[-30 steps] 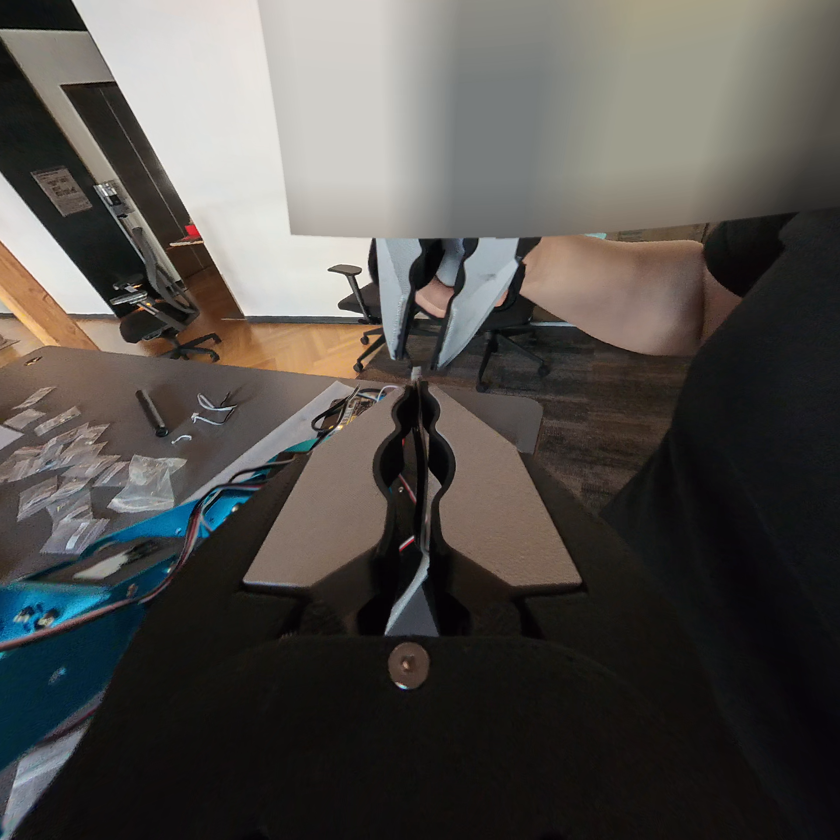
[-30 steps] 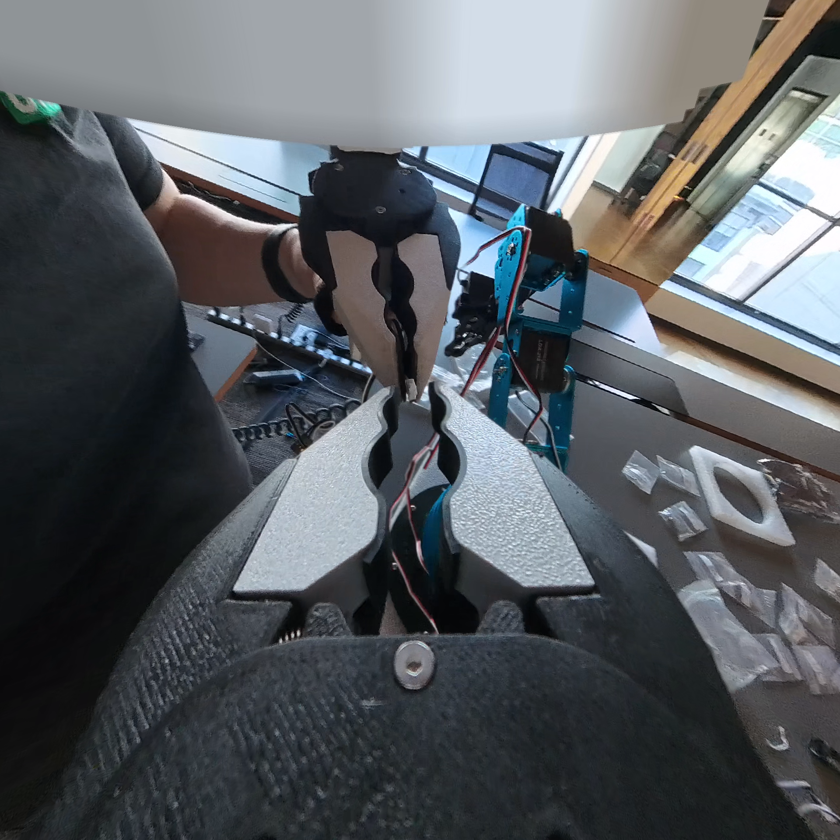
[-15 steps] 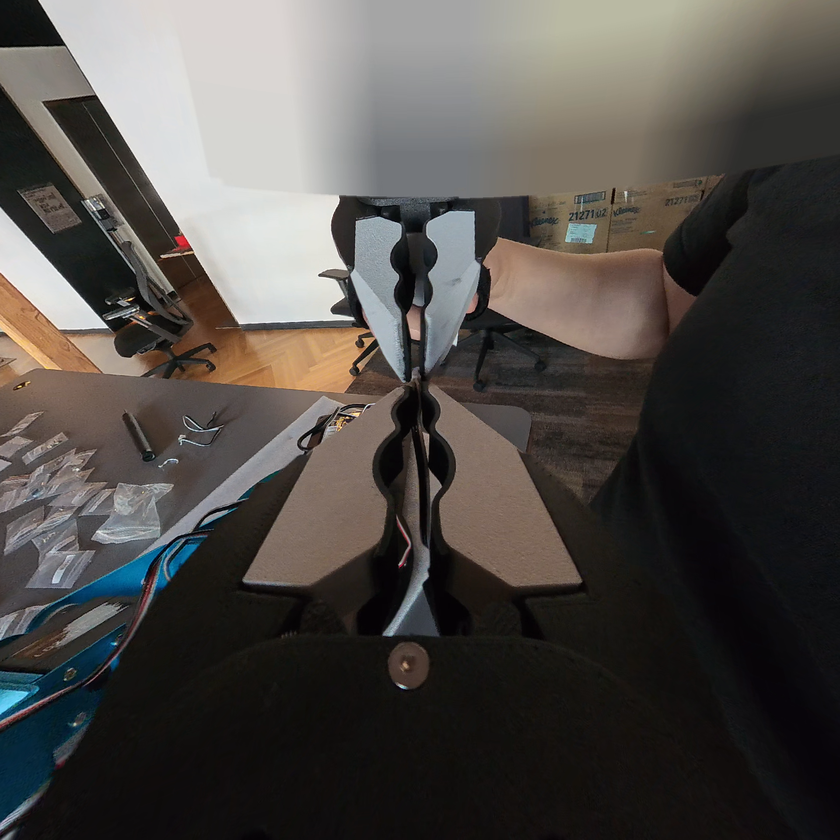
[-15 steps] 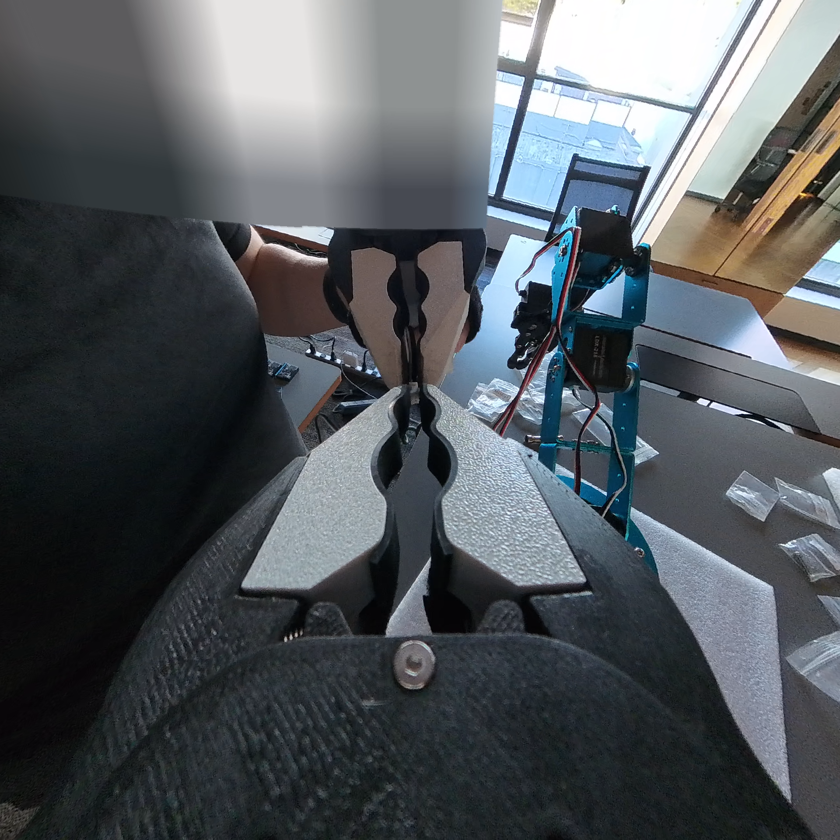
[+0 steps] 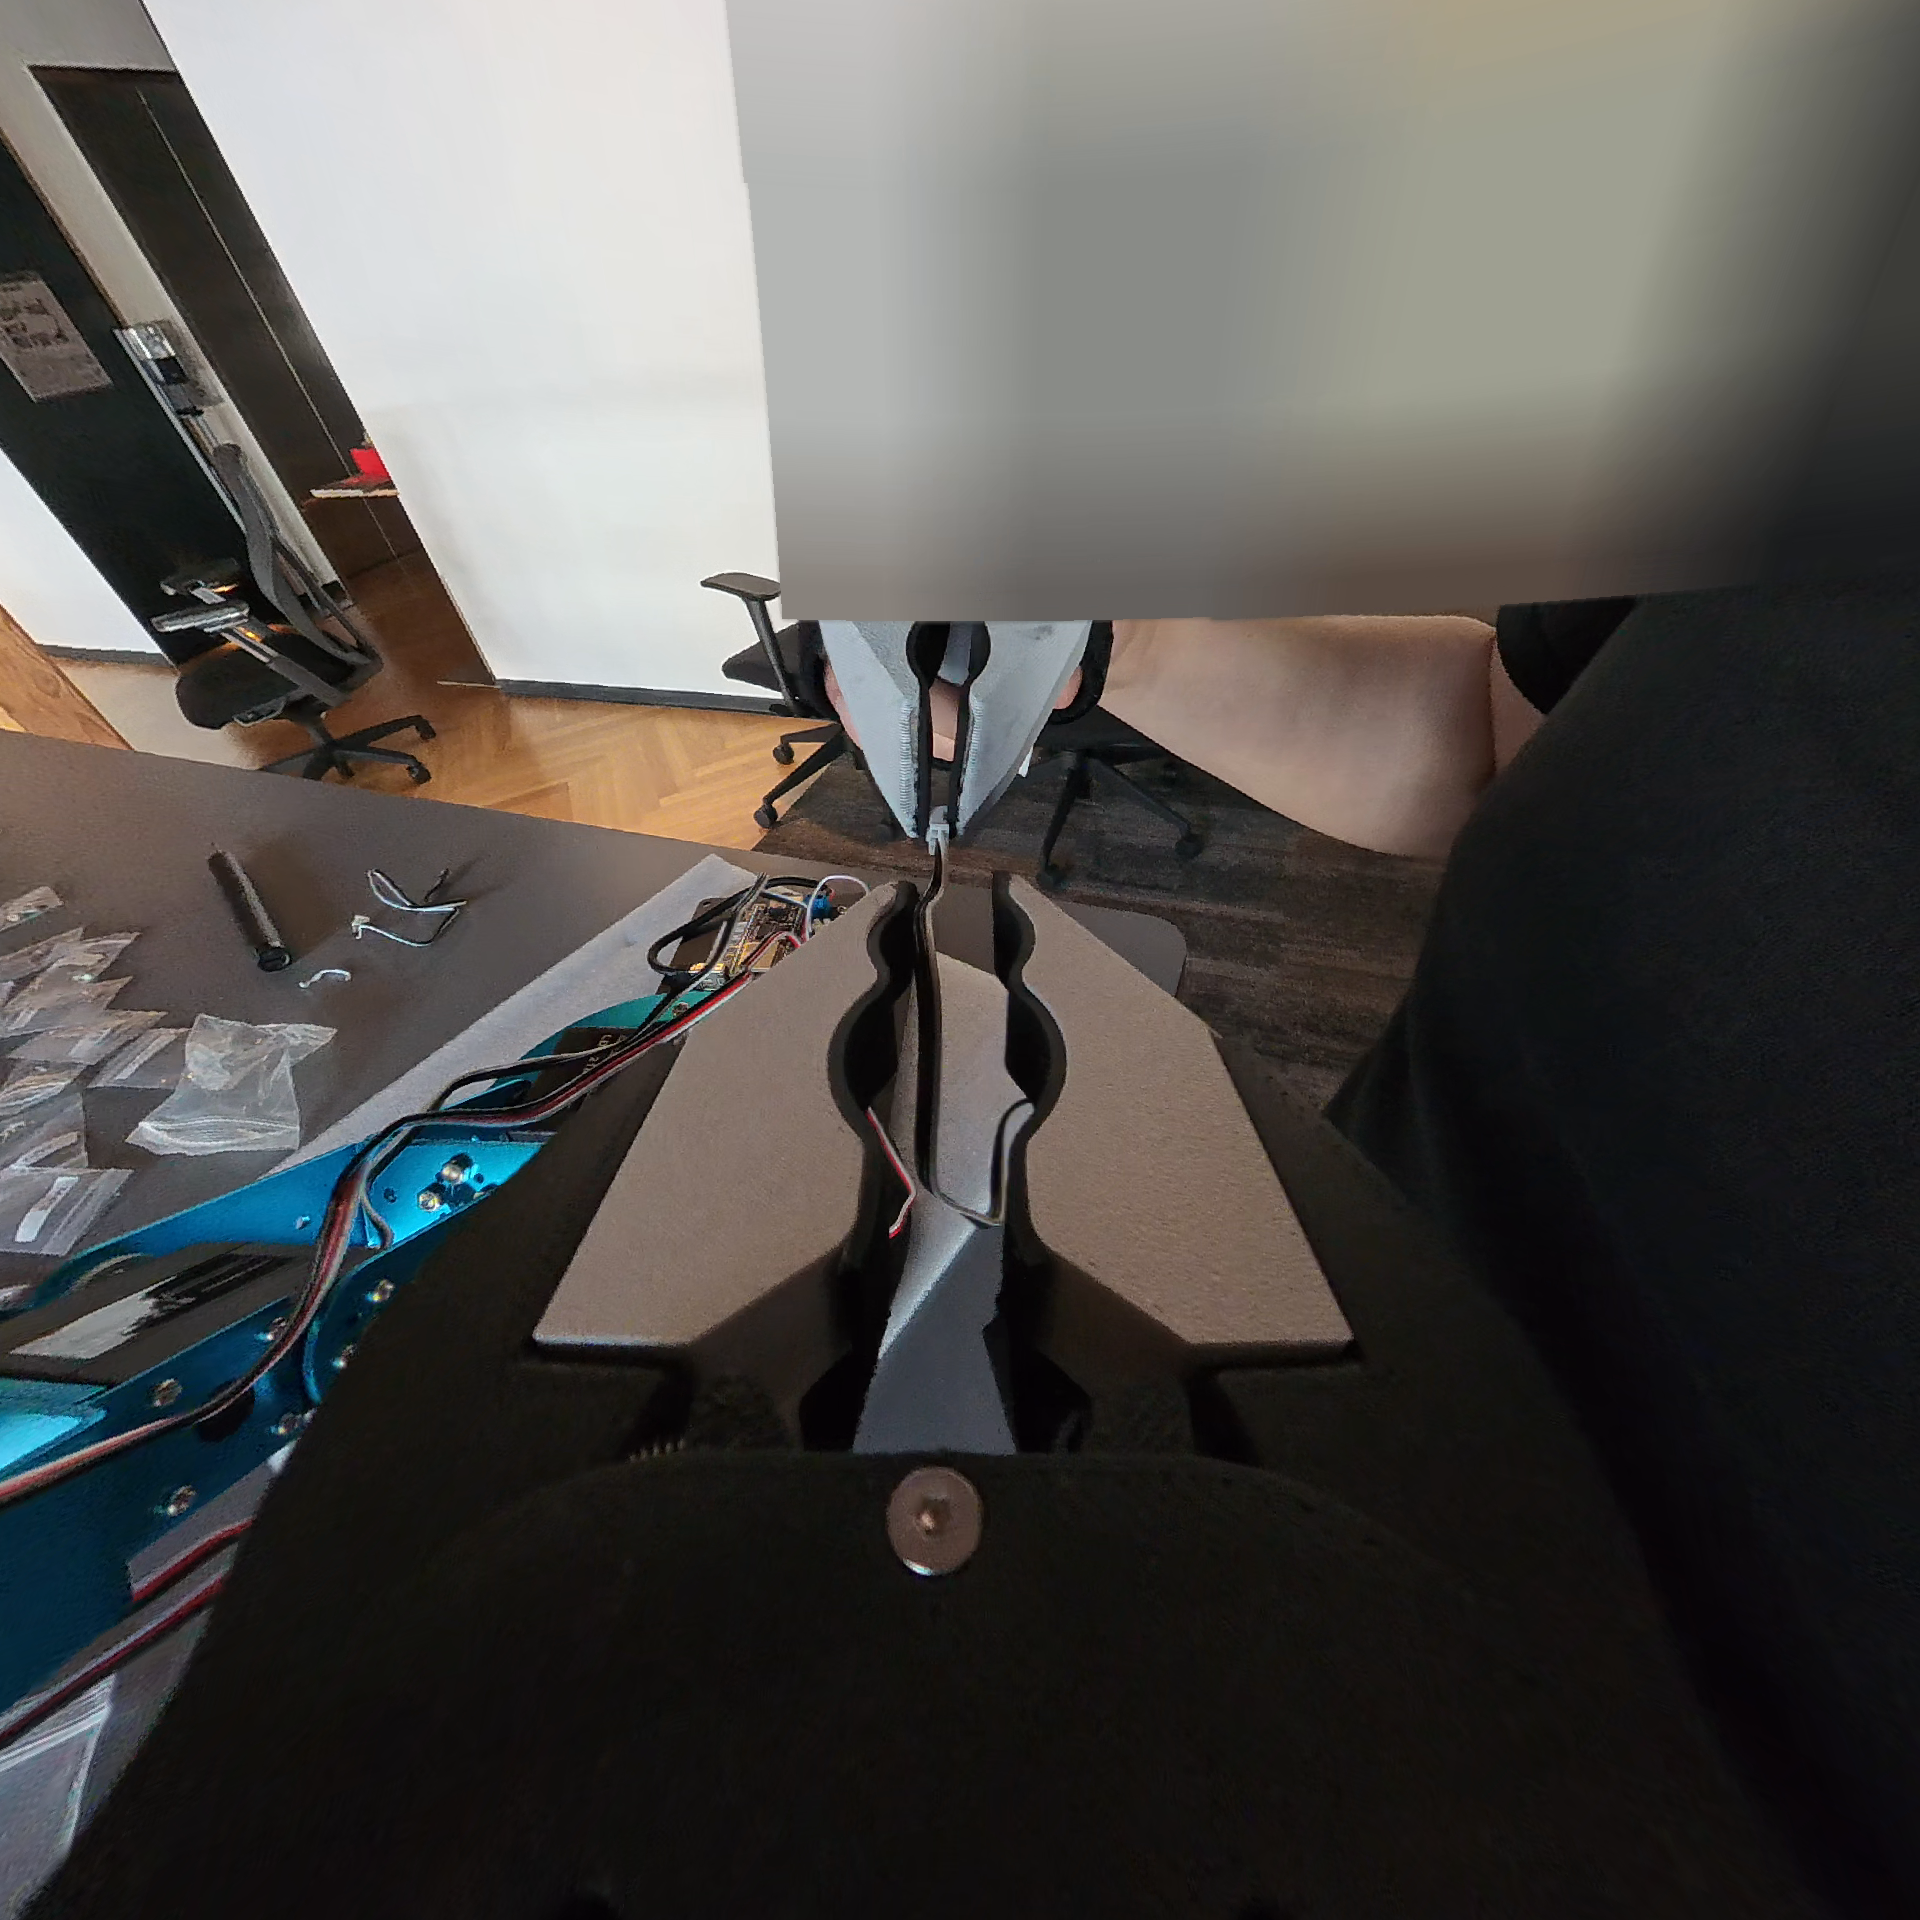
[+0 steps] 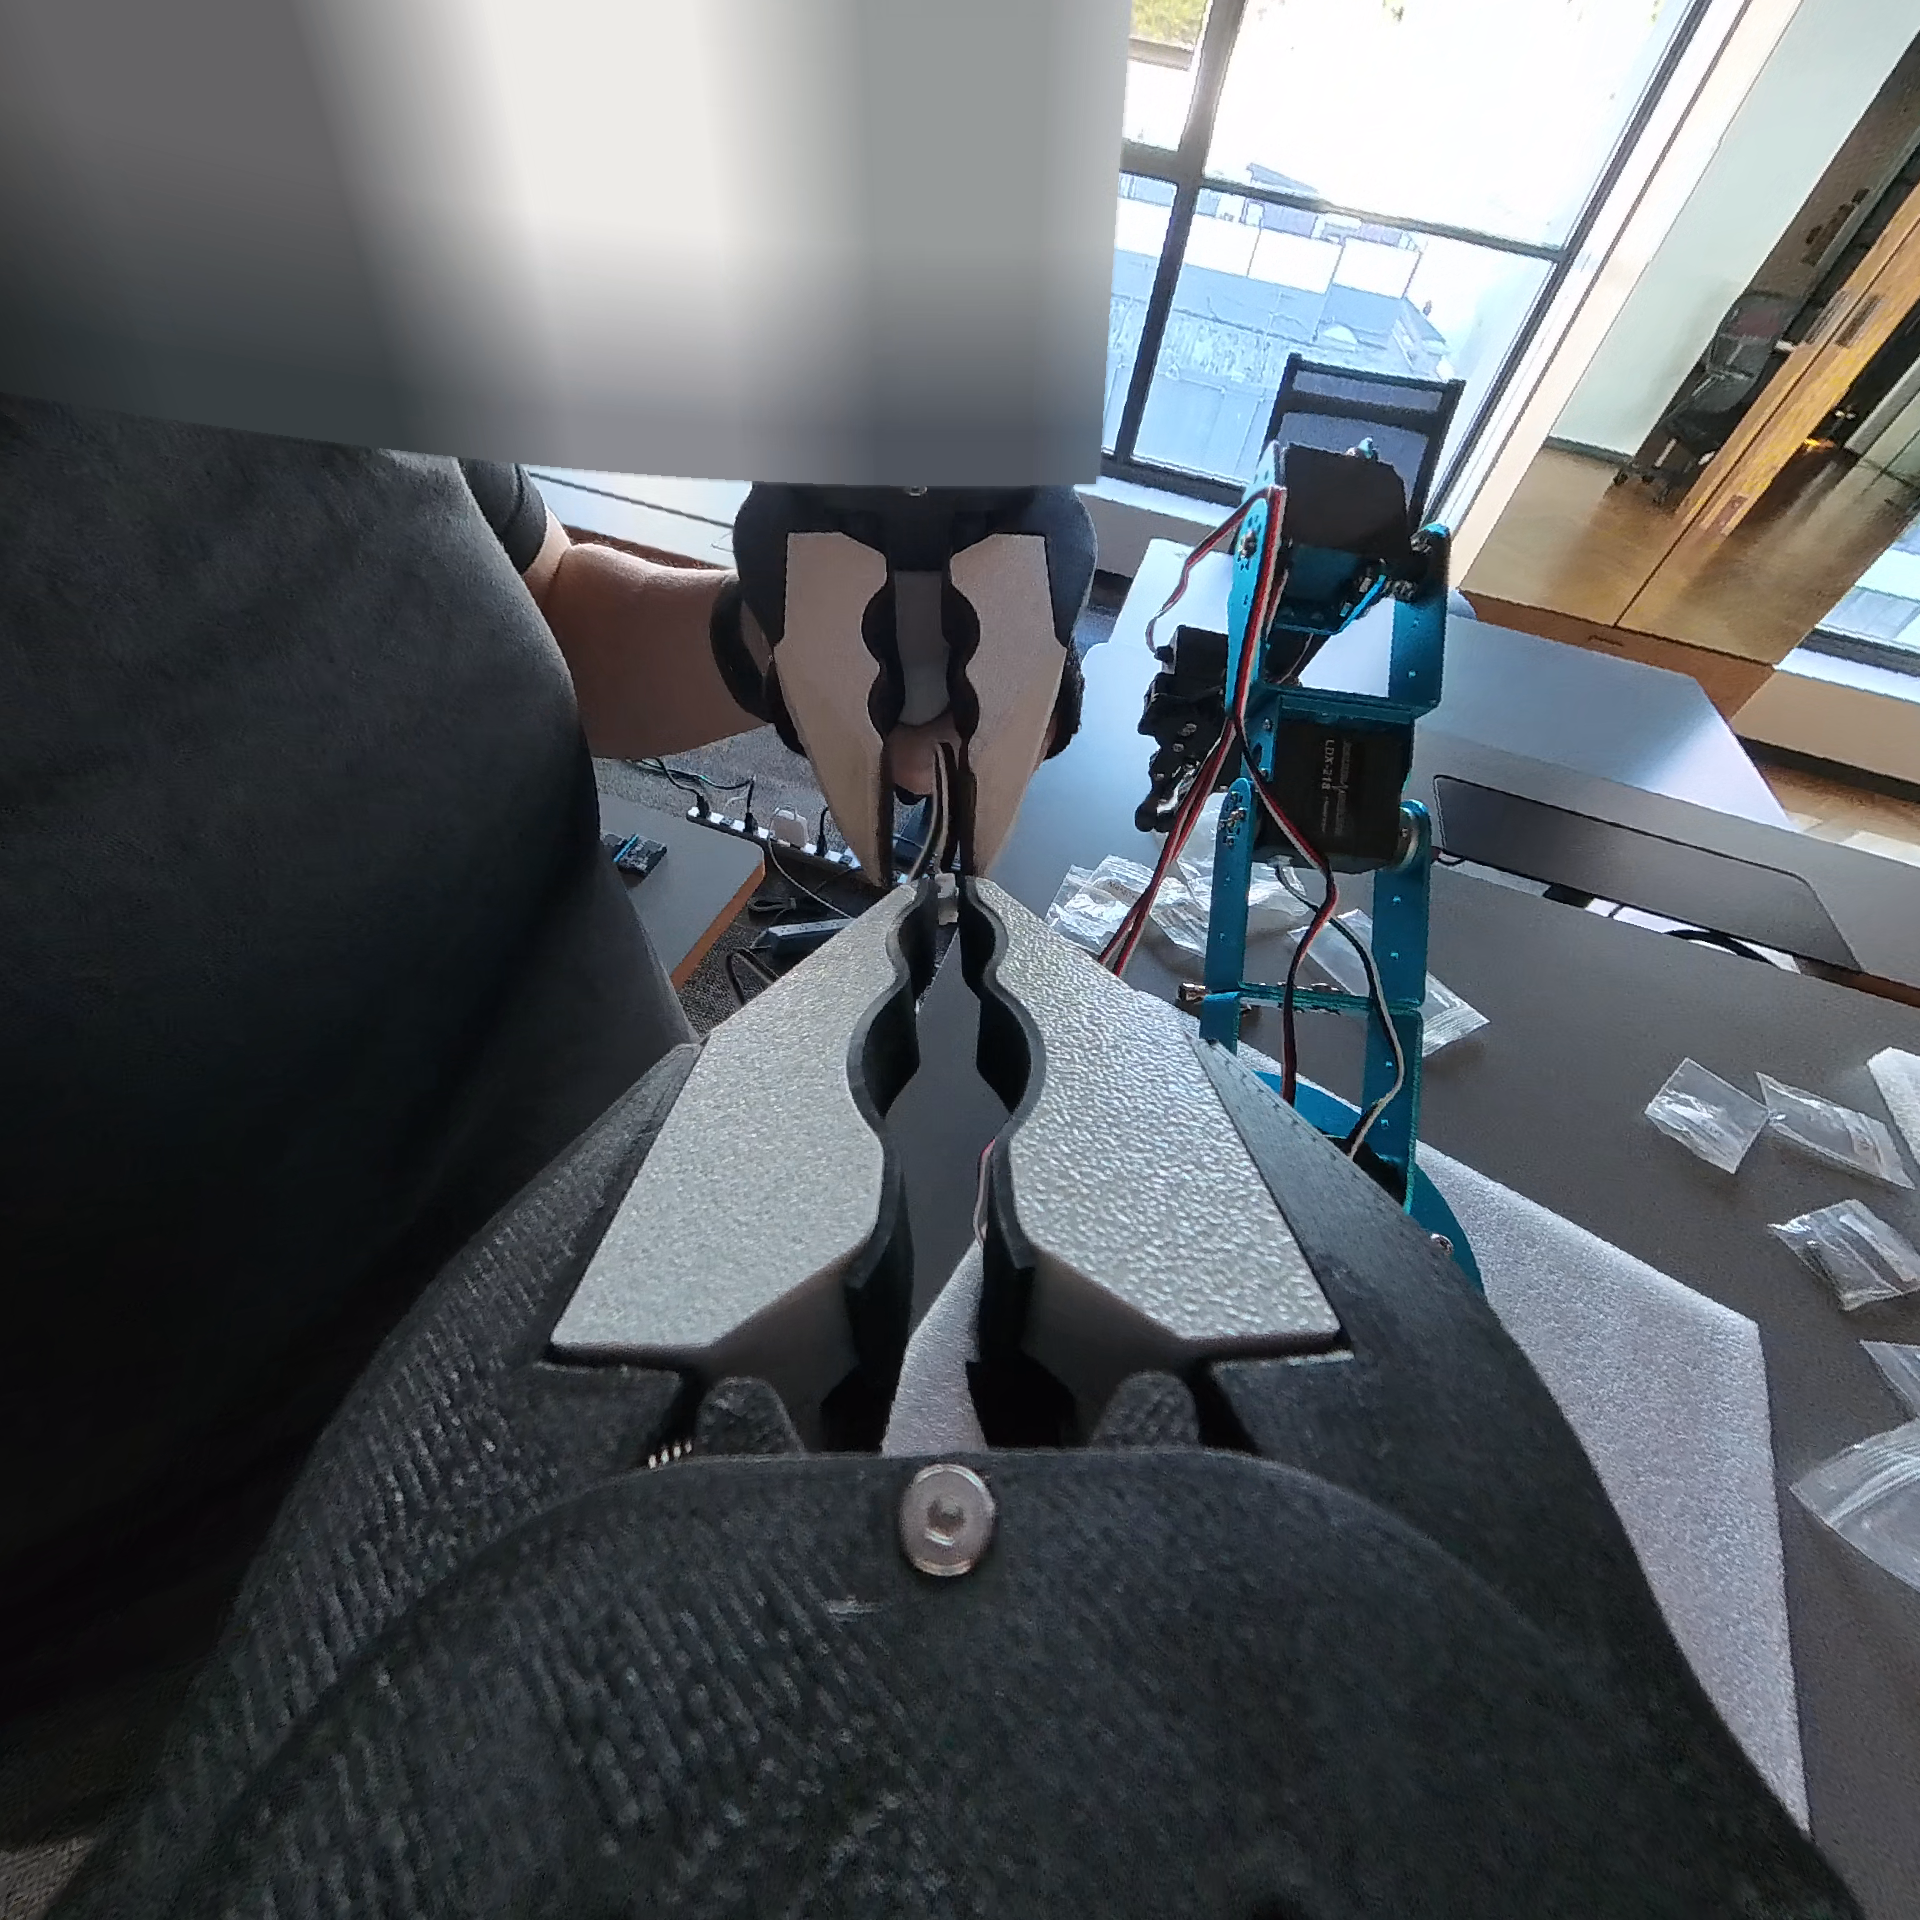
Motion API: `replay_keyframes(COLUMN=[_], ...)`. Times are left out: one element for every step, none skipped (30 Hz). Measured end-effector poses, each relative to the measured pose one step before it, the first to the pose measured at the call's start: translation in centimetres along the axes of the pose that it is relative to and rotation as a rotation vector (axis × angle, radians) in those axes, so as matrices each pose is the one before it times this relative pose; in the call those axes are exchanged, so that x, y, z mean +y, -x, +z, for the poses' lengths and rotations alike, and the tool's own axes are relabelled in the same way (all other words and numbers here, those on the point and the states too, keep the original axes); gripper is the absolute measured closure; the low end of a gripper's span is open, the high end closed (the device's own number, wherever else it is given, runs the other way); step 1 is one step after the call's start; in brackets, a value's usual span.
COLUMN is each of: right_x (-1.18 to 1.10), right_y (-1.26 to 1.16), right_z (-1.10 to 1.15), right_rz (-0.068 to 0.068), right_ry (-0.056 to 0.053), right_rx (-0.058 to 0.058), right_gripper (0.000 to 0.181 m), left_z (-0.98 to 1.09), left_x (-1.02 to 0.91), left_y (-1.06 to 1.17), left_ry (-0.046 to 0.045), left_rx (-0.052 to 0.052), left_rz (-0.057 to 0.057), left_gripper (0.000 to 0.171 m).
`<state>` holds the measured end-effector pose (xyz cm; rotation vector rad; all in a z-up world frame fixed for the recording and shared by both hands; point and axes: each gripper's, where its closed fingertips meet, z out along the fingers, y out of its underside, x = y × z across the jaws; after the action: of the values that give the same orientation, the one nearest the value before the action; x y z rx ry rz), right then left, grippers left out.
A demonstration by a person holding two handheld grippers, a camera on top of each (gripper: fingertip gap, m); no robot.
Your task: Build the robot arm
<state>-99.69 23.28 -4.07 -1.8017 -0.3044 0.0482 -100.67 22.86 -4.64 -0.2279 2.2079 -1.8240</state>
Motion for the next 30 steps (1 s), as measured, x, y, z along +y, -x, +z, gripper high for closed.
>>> replay_keyframes(right_x=[0.069,0.102,0.115,0.110,0.026,-0.033,-0.064,-0.102,-0.166,-0.183,-0.172,-0.160,-0.150,-0.121,-0.080,0.010,0.159,0.128,0.020,-0.007,0.130,0.317,0.433,0.504,0.550,0.468,0.517,0.648,0.767,0.753], right_y=[-0.109,-0.127,-0.158,-0.182,-0.178,-0.247,-0.261,-0.195,-0.149,-0.154,-0.196,-0.211,-0.188,-0.114,-0.060,-0.082,-0.226,-0.317,-0.362,-0.317,-0.298,-0.370,-0.541,-0.705,-0.496,-0.318,-0.373,-0.423,-0.381,-0.312], right_z=[-0.022,-0.062,-0.108,-0.156,-0.229,-0.274,-0.314,-0.359,-0.382,-0.415,-0.424,-0.422,-0.423,-0.404,-0.379,-0.371,-0.372,-0.370,-0.388,-0.399,-0.410,-0.405,-0.375,-0.293,-0.179,-0.084,-0.020,0.068,0.161,0.263], right_rz=[0.0001,-0.0028,-0.0044,-0.0054,-0.0044,-0.0033,-0.0035,-0.0049,-0.0079,-0.0100,-0.0122,-0.0131,-0.0106,-0.0103,-0.0179,-0.0237,-0.0233,-0.0170,-0.0057,-0.0001,-0.0054,-0.0141,-0.0143,0.0020,0.0162,0.0196,0.0174,0.0132,0.0114,0.0154], right_ry=[0.0010,0.0032,0.0050,0.0035,-0.0020,-0.0056,-0.0063,-0.0078,-0.0096,-0.0090,-0.0073,-0.0050,-0.0031,-0.0010,-0.0010,0.0012,0.0056,0.0003,-0.0103,-0.0139,-0.0083,-0.0002,-0.0011,-0.0035,-0.0058,-0.0138,-0.0125,-0.0033,0.0059,0.0083], right_rx=[0.0029,0.0045,0.0063,0.0078,0.0062,0.0101,0.0111,0.0087,0.0087,0.0106,0.0142,0.0145,0.0110,0.0060,0.0024,0.0028,0.0054,0.0034,-0.0022,-0.0108,-0.0160,-0.0147,-0.0119,-0.0102,-0.0276,-0.0393,-0.0343,-0.0288,-0.0296,-0.0322], right_gripper=[0.179,0.179,0.179,0.179,0.179,0.179,0.179,0.179,0.180,0.180,0.180,0.180,0.180,0.180,0.180,0.180,0.180,0.179,0.179,0.180,0.180,0.180,0.180,0.180,0.180,0.180,0.180,0.180,0.180,0.180], left_z=[-0.094,-0.125,-0.179,-0.242,-0.301,-0.343,-0.346,-0.327,-0.283,-0.214,-0.120,-0.007,0.111,0.223,0.339,0.476,0.669,0.855,0.997,1.067,1.058,1.028,1.064,1.108,1.130,1.108,1.060,0.983,0.873,0.764], left_x=[0.009,0.012,0.030,-0.001,-0.031,-0.004,0.081,0.152,0.165,0.118,0.089,0.020,-0.049,-0.083,-0.062,-0.030,0.092,0.310,0.383,0.334,0.359,0.332,0.303,0.356,0.439,0.519,0.573,0.539,0.422,0.296], left_y=[0.026,0.090,0.192,0.277,0.248,0.223,0.252,0.313,0.206,0.040,-0.098,-0.178,-0.288,-0.331,-0.277,-0.181,-0.040,0.039,-0.167,-0.307,-0.181,-0.079,-0.077,0.103,0.352,0.414,0.380,0.351,0.337,0.350], left_ry=[-0.00076,0.00152,0.00324,0.00145,-0.00109,-0.00066,0.00265,0.00441,0.00270,-0.00067,-0.00378,-0.00620,-0.00989,-0.01318,-0.01482,-0.01583,-0.01131,0.00040,0.00520,-0.00044,-0.00362,-0.00853,-0.01205,-0.00971,-0.00839,-0.00748,-0.00586,-0.00545,-0.00721,-0.00994], left_rx=[0.0025,-0.0015,-0.0095,-0.0147,-0.0128,-0.0096,-0.0111,-0.0128,-0.0070,0.0029,0.0093,0.0134,0.0171,0.0165,0.0123,0.0048,-0.0046,-0.0086,0.0009,0.0061,-0.0048,-0.0125,-0.0139,-0.0251,-0.0387,-0.0404,-0.0371,-0.0345,-0.0324,-0.0329], left_rz=[-0.0077,-0.0074,-0.0046,-0.0036,-0.0068,-0.0125,-0.0199,-0.0260,-0.0293,-0.0333,-0.0384,-0.0441,-0.0462,-0.0408,-0.0293,-0.0155,-0.0071,-0.0138,-0.0257,-0.0276,-0.0211,-0.0116,-0.0044,-0.0022,-0.0005,0.0004,-0.0006,-0.0024,-0.0023,0.0016], left_gripper=[0.159,0.157,0.154,0.151,0.148,0.147,0.147,0.147,0.146,0.143,0.141,0.140,0.139,0.138,0.137,0.136,0.136,0.135,0.134,0.134,0.135,0.138,0.142,0.149,0.155,0.162,0.171,0.171,0.171,0.171])
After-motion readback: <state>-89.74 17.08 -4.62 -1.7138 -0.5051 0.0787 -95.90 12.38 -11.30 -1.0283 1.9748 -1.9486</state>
